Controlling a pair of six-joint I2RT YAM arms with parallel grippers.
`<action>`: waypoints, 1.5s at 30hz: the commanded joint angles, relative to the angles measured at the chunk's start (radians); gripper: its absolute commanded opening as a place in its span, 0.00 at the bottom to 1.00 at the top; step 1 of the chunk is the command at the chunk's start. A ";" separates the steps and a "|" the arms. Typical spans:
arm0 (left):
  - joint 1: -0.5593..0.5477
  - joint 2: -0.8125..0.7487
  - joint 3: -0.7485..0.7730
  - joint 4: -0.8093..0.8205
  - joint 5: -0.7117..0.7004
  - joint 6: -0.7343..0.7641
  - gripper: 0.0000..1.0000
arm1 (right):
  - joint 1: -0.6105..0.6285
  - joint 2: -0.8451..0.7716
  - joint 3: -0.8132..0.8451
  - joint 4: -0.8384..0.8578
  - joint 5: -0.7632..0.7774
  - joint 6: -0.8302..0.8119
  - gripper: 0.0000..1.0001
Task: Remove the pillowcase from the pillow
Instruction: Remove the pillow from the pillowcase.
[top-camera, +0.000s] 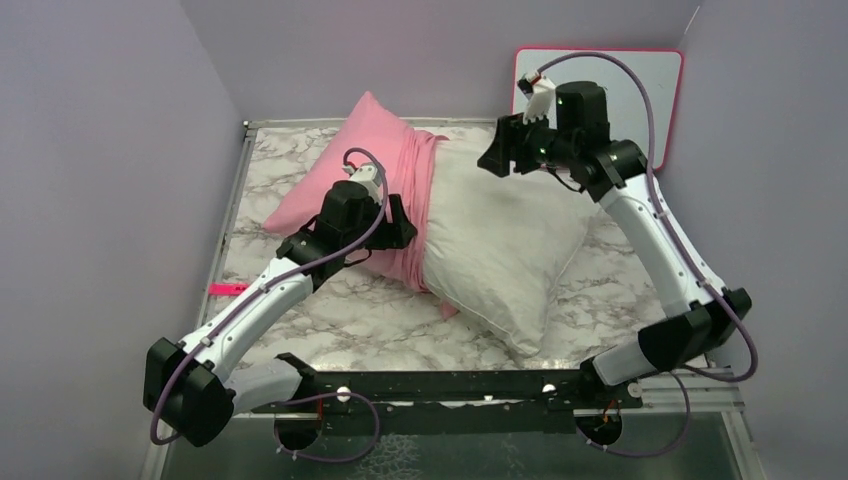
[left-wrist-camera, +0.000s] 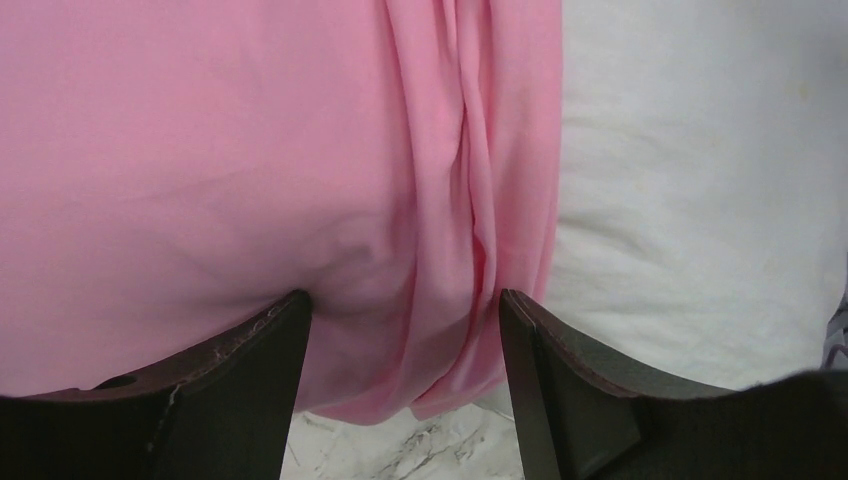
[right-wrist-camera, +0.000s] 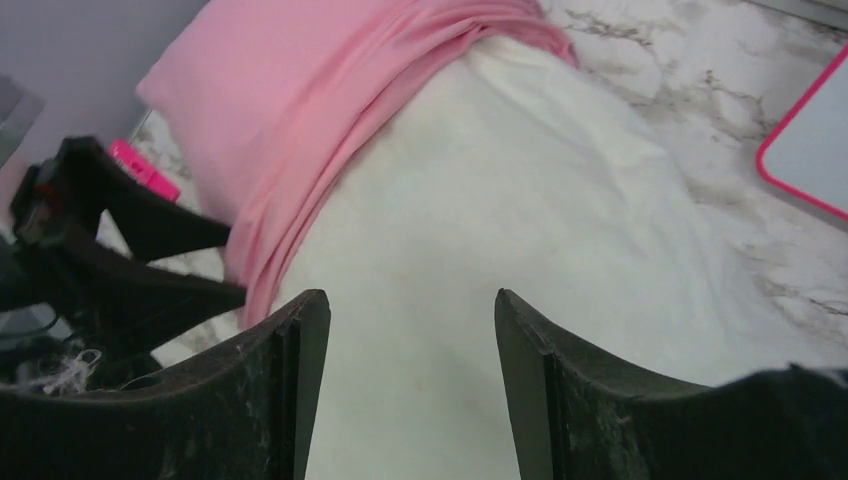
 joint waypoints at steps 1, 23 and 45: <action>-0.051 -0.017 -0.049 0.180 -0.012 -0.052 0.71 | 0.061 -0.144 -0.195 0.117 -0.138 -0.028 0.66; -0.090 0.070 -0.063 0.165 -0.177 -0.013 0.00 | 0.759 -0.305 -0.724 0.464 0.907 -0.303 0.75; 0.129 0.048 -0.084 0.115 -0.161 0.073 0.00 | 0.730 -0.369 -0.854 0.661 1.222 -0.034 0.01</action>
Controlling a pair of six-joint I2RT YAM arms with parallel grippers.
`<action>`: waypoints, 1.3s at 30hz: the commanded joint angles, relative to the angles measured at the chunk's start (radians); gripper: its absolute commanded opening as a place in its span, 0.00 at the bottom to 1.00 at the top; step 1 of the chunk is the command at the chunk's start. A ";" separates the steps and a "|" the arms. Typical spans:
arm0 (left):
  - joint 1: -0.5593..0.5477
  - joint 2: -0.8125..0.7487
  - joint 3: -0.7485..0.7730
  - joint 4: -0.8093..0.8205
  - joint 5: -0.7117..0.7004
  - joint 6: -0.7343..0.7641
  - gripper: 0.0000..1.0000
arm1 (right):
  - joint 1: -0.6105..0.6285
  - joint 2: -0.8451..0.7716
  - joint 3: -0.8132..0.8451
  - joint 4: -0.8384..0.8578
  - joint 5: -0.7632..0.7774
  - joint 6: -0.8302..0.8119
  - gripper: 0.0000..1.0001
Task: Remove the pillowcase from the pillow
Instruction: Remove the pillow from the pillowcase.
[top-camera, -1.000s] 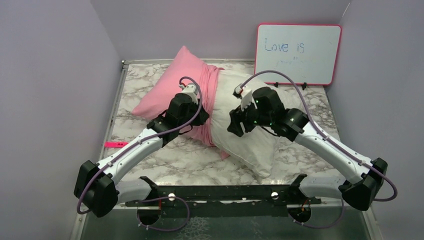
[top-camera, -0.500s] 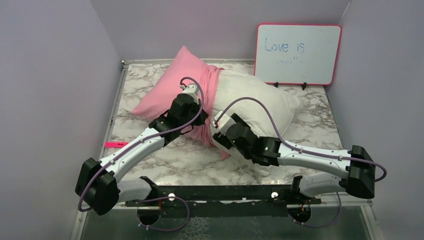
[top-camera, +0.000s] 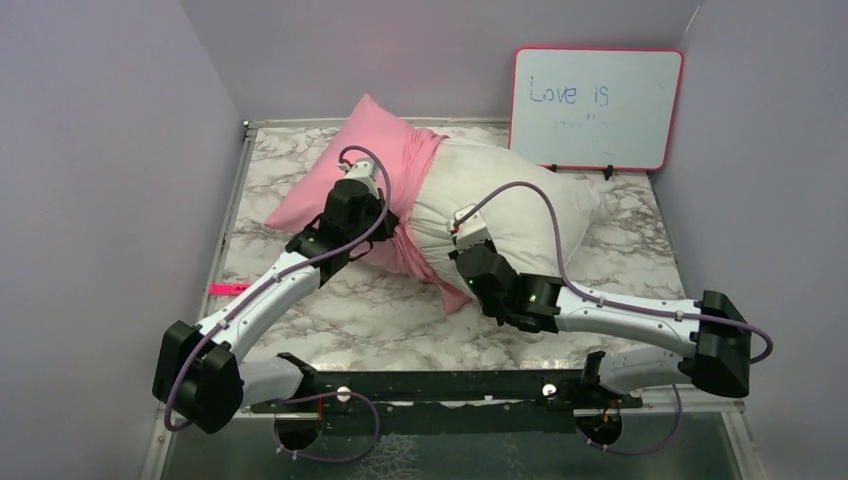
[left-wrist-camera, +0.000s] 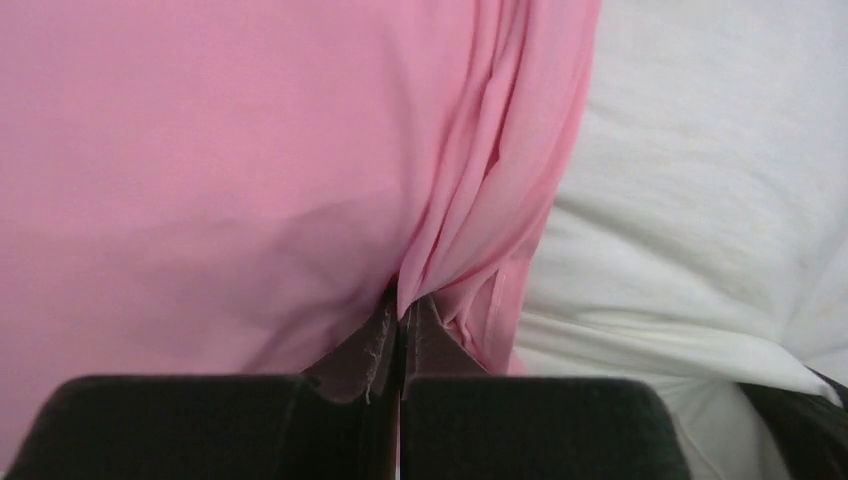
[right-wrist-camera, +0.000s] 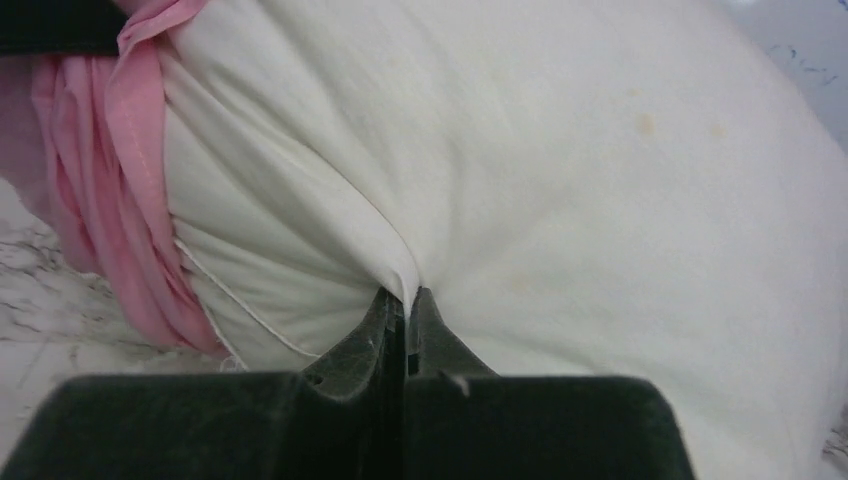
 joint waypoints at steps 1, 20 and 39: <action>0.156 -0.035 -0.019 -0.072 -0.016 0.082 0.00 | -0.047 -0.116 0.028 0.008 -0.033 0.043 0.01; 0.162 -0.142 -0.233 0.172 0.545 -0.008 0.70 | -0.123 0.077 0.396 -0.269 -0.383 0.148 0.01; 0.143 -0.158 -0.282 0.279 0.281 -0.048 0.00 | -0.128 0.042 0.526 -0.326 -0.429 0.067 0.01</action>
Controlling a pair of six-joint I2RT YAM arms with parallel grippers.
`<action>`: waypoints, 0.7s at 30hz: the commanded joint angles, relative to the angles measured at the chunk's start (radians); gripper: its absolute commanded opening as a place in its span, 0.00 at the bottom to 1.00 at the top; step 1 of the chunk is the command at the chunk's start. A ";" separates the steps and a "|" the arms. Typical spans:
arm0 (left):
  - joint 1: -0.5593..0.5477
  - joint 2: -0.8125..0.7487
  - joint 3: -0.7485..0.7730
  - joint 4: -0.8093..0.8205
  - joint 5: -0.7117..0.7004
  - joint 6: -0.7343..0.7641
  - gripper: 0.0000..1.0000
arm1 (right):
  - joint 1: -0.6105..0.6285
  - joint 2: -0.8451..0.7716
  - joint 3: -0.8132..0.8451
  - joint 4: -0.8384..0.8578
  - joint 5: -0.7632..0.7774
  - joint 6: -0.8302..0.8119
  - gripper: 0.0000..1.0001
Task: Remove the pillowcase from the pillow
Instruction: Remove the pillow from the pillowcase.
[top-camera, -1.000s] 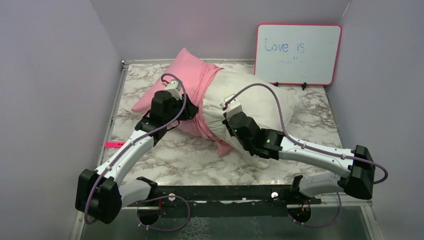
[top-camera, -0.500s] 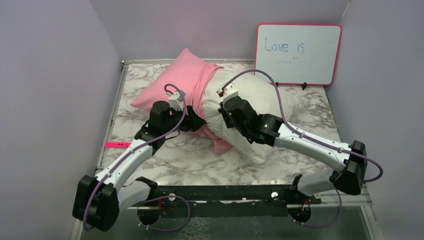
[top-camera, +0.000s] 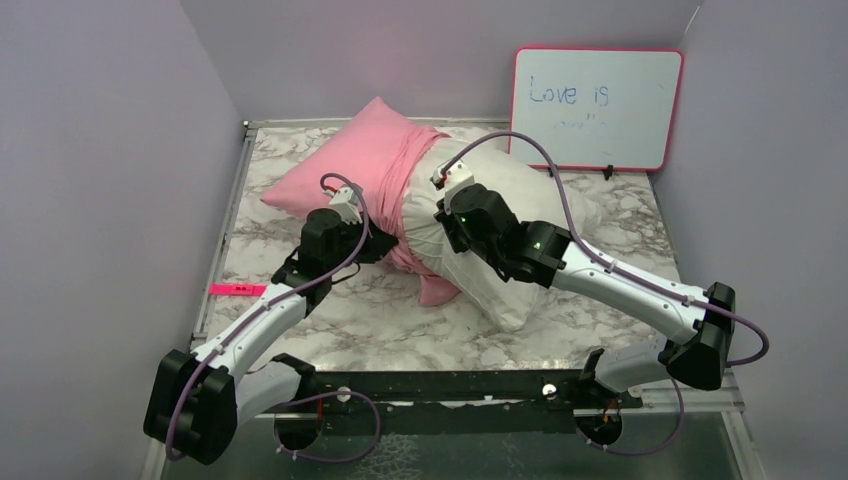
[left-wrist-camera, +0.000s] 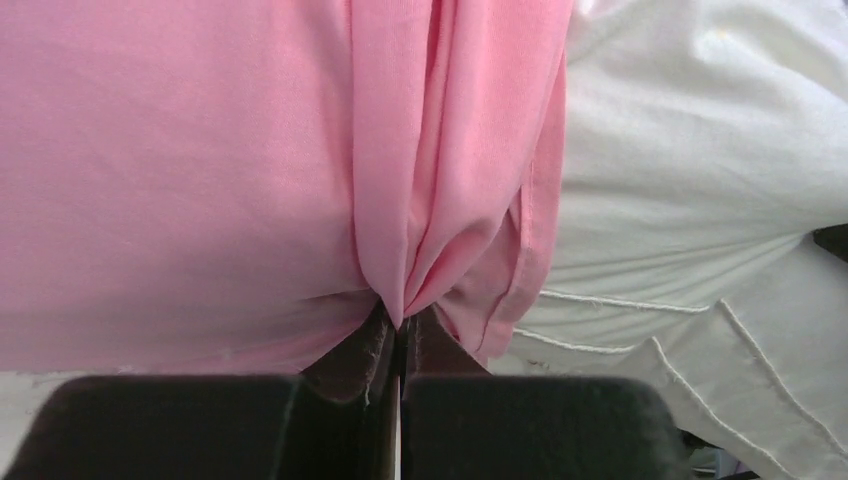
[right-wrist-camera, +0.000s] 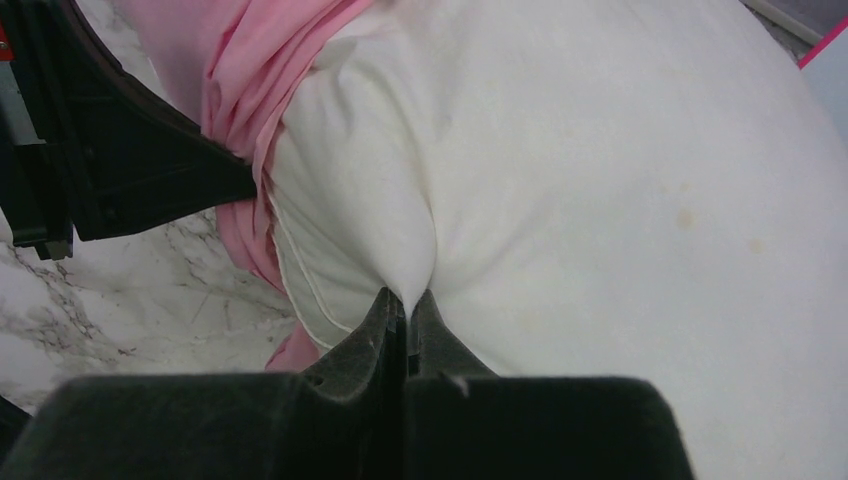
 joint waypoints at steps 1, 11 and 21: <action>-0.005 -0.014 0.036 -0.028 -0.075 0.053 0.00 | 0.005 -0.052 0.077 0.086 0.035 -0.020 0.01; 0.023 -0.097 0.174 -0.409 -0.716 0.208 0.00 | 0.001 -0.166 0.009 0.153 0.080 -0.061 0.01; 0.041 -0.082 0.206 -0.237 -0.310 0.242 0.00 | 0.001 -0.144 0.010 0.106 -0.226 -0.121 0.01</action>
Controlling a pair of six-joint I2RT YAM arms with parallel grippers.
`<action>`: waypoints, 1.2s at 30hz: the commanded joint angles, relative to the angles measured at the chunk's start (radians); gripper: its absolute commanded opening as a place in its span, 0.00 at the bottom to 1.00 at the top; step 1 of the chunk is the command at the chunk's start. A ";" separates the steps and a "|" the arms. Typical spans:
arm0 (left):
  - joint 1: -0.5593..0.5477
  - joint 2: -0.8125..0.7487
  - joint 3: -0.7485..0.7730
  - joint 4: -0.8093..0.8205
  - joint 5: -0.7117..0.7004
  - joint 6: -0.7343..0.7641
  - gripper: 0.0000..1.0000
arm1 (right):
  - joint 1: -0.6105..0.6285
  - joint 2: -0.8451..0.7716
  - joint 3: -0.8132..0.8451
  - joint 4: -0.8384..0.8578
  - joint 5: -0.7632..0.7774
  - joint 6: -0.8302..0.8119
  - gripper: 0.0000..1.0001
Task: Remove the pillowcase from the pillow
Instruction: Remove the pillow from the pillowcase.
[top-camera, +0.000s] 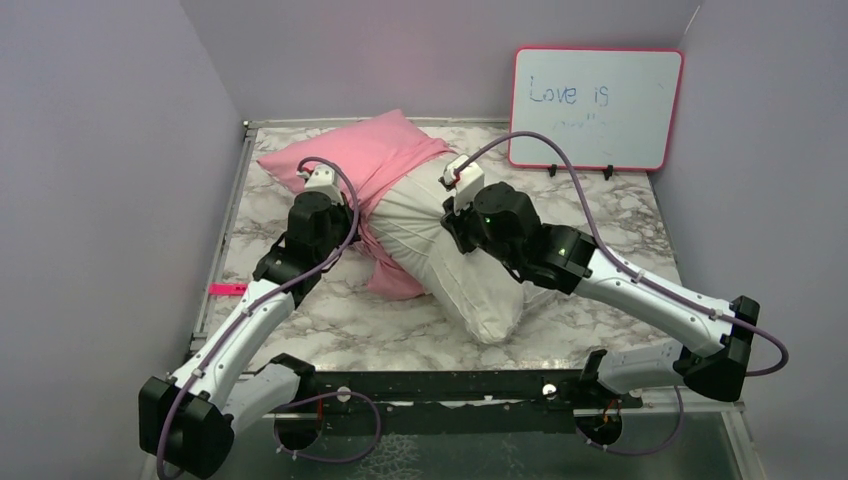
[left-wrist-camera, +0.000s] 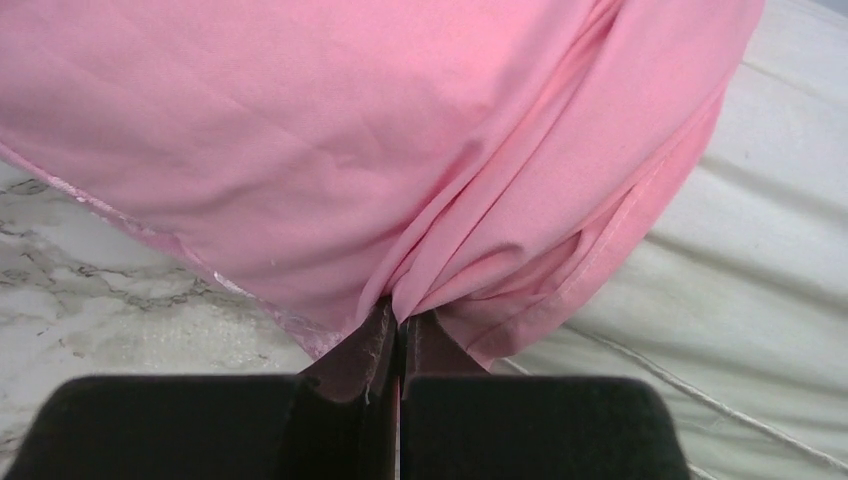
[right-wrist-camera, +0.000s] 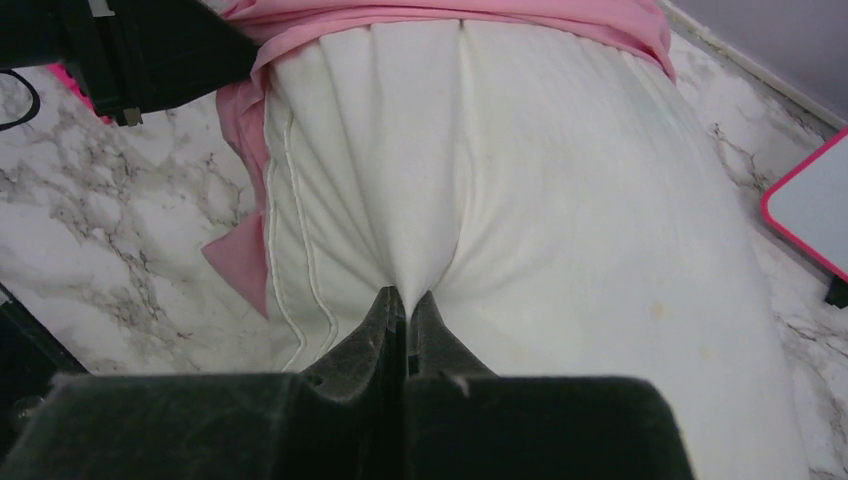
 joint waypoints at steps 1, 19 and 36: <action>0.028 -0.009 0.008 0.080 0.155 0.047 0.00 | -0.006 -0.037 0.036 0.047 -0.154 -0.044 0.03; 0.005 -0.051 -0.002 0.109 0.290 0.026 0.00 | 0.030 0.023 0.008 0.132 -0.435 -0.117 0.55; 0.005 -0.047 -0.009 0.142 0.293 -0.011 0.00 | 0.201 0.244 -0.238 0.496 0.366 -0.548 0.88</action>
